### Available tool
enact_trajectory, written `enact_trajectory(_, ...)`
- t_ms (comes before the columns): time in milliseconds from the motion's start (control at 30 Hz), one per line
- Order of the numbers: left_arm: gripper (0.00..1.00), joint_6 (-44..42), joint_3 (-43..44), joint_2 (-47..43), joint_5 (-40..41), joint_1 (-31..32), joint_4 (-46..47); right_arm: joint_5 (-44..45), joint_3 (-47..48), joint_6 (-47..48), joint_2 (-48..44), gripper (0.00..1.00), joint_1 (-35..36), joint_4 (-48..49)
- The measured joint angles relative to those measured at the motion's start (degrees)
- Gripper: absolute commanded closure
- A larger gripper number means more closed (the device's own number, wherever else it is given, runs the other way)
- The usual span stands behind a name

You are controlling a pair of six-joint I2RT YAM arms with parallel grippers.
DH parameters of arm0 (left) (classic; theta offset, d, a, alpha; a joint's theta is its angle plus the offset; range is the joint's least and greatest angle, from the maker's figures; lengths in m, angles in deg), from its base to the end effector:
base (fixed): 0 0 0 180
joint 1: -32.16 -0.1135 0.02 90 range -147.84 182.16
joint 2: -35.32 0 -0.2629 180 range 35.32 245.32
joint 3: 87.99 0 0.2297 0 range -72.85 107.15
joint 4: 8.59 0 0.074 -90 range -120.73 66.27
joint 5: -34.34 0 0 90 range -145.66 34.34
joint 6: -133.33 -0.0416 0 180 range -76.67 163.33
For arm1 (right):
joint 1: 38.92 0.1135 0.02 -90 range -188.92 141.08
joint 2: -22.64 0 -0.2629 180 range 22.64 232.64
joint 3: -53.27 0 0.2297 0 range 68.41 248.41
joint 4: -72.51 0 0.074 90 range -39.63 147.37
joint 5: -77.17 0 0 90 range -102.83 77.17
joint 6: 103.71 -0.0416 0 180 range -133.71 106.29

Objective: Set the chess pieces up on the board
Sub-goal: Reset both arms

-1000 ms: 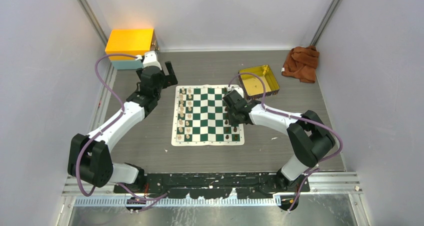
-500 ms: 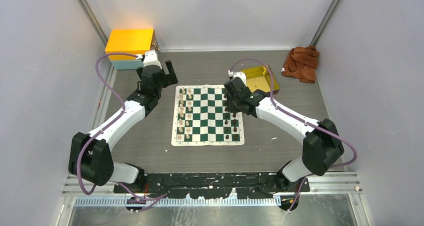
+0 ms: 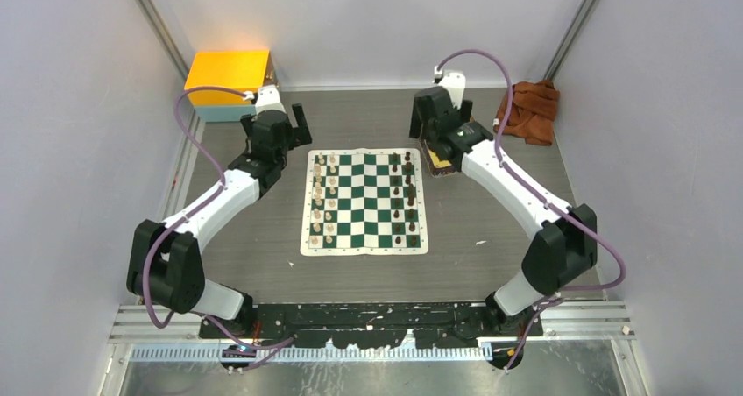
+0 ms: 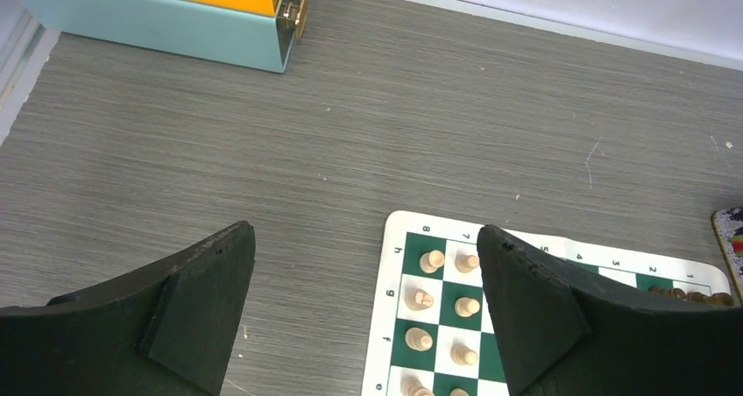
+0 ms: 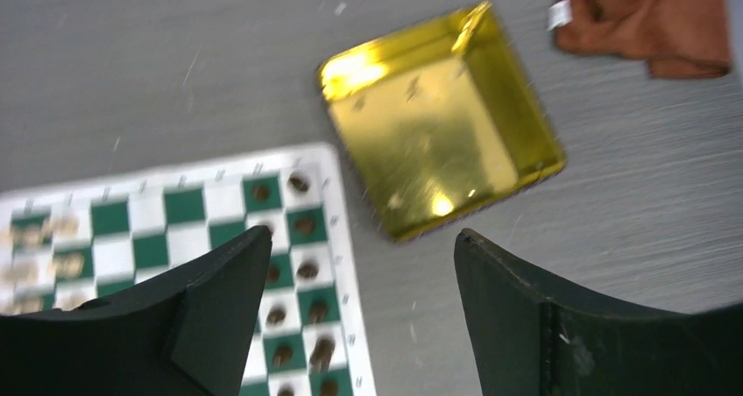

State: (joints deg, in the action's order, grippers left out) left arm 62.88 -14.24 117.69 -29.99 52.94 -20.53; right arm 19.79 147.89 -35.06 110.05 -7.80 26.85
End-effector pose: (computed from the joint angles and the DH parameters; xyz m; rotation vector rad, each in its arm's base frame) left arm 0.3024 -0.0955 0.3005 -0.2751 1.8730 -0.0468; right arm 0.2867 0.1469 0.3372 0.1170 2.1205 -0.1031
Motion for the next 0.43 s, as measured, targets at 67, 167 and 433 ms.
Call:
enact_trajectory(67, 0.02, -0.28, -0.15, -0.02, 0.26, -0.17, 0.39, 1.92, 2.14, 0.11, 2.27, 0.08, -2.73, 2.01)
enact_trajectory(167, 0.02, -0.28, -1.70, -0.17, 0.28, -0.57, 1.09, 5.75, 5.42, 0.28, 7.13, 0.05, -7.17, 5.79)
enact_trajectory(433, 0.02, -0.28, -7.80, -0.33, 0.52, -1.79, 1.09, 12.87, 10.93, 1.25, 20.46, 0.00, -13.60, 8.87)
